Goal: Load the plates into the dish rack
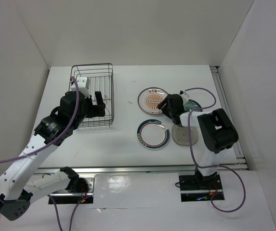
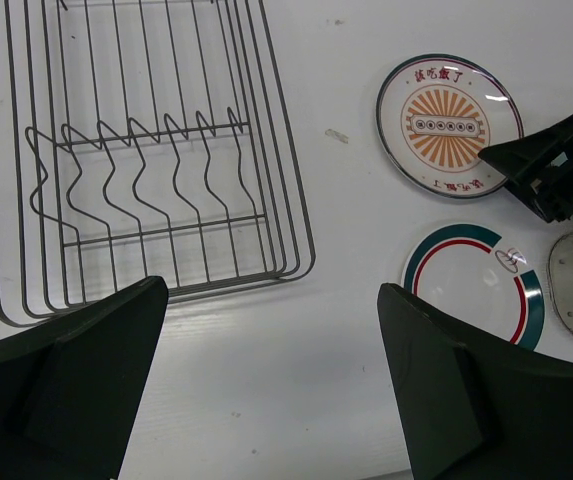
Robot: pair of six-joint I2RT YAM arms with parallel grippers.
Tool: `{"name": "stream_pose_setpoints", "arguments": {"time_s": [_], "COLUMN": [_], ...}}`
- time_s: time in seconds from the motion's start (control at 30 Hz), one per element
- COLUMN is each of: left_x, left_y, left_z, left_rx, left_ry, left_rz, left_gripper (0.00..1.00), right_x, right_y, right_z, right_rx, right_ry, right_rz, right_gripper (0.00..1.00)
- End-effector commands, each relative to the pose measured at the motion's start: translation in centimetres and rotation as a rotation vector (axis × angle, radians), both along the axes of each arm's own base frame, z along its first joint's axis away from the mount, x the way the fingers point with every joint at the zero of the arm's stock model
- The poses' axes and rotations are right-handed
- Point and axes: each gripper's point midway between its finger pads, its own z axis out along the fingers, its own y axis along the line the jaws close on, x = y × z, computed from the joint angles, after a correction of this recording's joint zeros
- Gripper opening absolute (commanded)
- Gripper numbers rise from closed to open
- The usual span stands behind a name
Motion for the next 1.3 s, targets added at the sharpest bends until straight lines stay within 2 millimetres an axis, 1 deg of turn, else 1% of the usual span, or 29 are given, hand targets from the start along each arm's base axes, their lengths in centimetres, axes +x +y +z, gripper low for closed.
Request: {"name": "stream_pose_setpoints", "arguments": {"time_s": [0.0, 0.03, 0.07, 0.1, 0.13, 0.17, 0.2, 0.33, 0.37, 0.4, 0.47, 0.5, 0.53, 0.57, 0.63, 0.67, 0.7, 0.8, 0.83, 0.9, 0.93, 1.0, 1.03, 1.07, 1.1, 1.13, 1.17, 1.23, 1.27], "left_x": [0.3, 0.3, 0.3, 0.5, 0.5, 0.5, 0.5, 0.5, 0.5, 0.5, 0.6, 0.7, 0.8, 0.7, 1.0, 1.0, 1.1, 1.1, 1.2, 1.1, 0.9, 0.8, 0.9, 0.9, 0.9, 1.0, 1.0, 1.0, 0.7], "left_y": [-0.3, -0.3, -0.3, -0.4, -0.4, -0.4, -0.4, -0.4, -0.4, -0.4, -0.5, -0.5, -0.8, -1.1, -1.8, -2.3, -2.6, -3.3, -3.4, -4.1, -4.2, -4.7, -4.8, -4.8, -4.8, -4.9, -4.8, -5.1, -5.2], "left_z": [0.9, 0.9, 0.9, 0.6, 0.6, 0.6, 0.6, 0.6, 0.6, 0.6, 0.4, 0.2, -0.2, -0.2, -0.7, -0.6, -0.9, -1.0, -1.2, -0.8, -0.9, -0.7, -0.4, -0.4, -0.4, -0.2, -0.6, -0.5, -0.2], "left_rx": [-0.002, -0.002, -0.002, 0.003, 0.003, 0.003, 0.003, 0.012, 0.012, 0.012, 0.016, 0.016, 0.017, 0.011, 0.008, -0.007, 0.001, -0.014, -0.015, -0.035, -0.039, -0.043, -0.049, -0.049, -0.049, -0.055, -0.050, -0.050, -0.059], "left_ry": [-0.041, -0.041, -0.041, -0.032, -0.032, -0.032, -0.032, -0.033, -0.033, -0.033, -0.025, -0.025, -0.014, -0.010, 0.006, 0.004, 0.014, 0.020, 0.017, -0.003, -0.001, -0.008, -0.020, -0.020, -0.020, -0.031, -0.022, -0.030, -0.035], "left_rz": [-0.019, -0.019, -0.019, -0.019, -0.019, -0.019, -0.019, -0.023, -0.023, -0.023, -0.023, -0.023, -0.034, -0.049, -0.071, -0.094, -0.111, -0.142, -0.143, -0.180, -0.190, -0.225, -0.225, -0.225, -0.225, -0.225, -0.225, -0.242, -0.256], "left_gripper": [1.00, 1.00, 1.00, 1.00, 1.00, 1.00, 1.00, 1.00, 1.00, 1.00, 1.00, 1.00, 1.00, 1.00, 1.00, 1.00, 1.00, 1.00, 1.00, 1.00, 1.00, 1.00, 1.00, 1.00, 1.00, 1.00, 1.00, 1.00, 1.00], "right_x": [0.5, 0.6, 0.4, 0.3, 0.3, 0.2, 0.1, 0.4, 0.7, 1.6, 1.3, 2.2, 1.6, 1.6, 2.1, 1.6, 1.5, 0.4, -0.3, -1.5, -2.5, -3.9, -5.2, -5.8, -6.2, -7.1, -9.4, -12.1, -12.6], "right_y": [-0.7, -0.6, -1.0, -1.1, -1.1, -1.3, -1.4, -1.7, -1.3, -1.0, -0.9, -0.2, -0.4, -0.1, 0.5, 0.5, 0.7, 1.0, 1.2, 1.8, 1.9, 2.2, 3.4, 4.2, 5.3, 6.4, 8.5, 10.5, 10.9], "right_z": [-2.0, -2.0, -2.7, -3.3, -3.3, -3.9, -4.4, -4.4, -3.7, -2.1, -1.1, 2.2, 2.7, 4.1, 9.6, 10.4, 13.7, 16.7, 18.2, 19.5, 21.4, 23.2, 24.4, 23.9, 25.5, 26.0, 26.5, 27.1, 27.7], "right_rx": [0.028, 0.037, 0.046, 0.049, 0.049, 0.039, 0.039, 0.047, 0.063, 0.091, 0.120, 0.179, 0.190, 0.215, 0.243, 0.235, 0.248, 0.197, 0.200, 0.182, 0.190, 0.173, 0.177, 0.150, 0.154, 0.159, 0.191, 0.233, 0.240], "right_ry": [0.040, 0.040, 0.064, 0.078, 0.078, 0.106, 0.128, 0.128, 0.109, 0.057, 0.021, -0.092, -0.120, -0.170, -0.357, -0.397, -0.502, -0.618, -0.657, -0.706, -0.757, -0.823, -0.864, -0.863, -0.898, -0.918, -0.936, -0.963, -0.968], "right_rz": [-0.073, -0.079, -0.103, -0.109, -0.109, -0.129, -0.137, -0.152, -0.142, -0.145, -0.139, -0.112, -0.109, -0.096, -0.029, -0.005, 0.026, 0.099, 0.125, 0.179, 0.206, 0.260, 0.360, 0.434, 0.513, 0.600, 0.769, 0.923, 0.936], "right_gripper": [0.63, 0.59, 0.42, 0.42, 0.18, 0.06, 0.00, 0.00, 0.00, 0.00, 0.00, 0.00, 0.00, 0.00, 0.00, 0.00, 0.00, 0.00, 0.00, 0.00, 0.00, 0.00, 0.00, 0.00, 0.00, 0.00, 0.00, 0.00, 0.00]}}
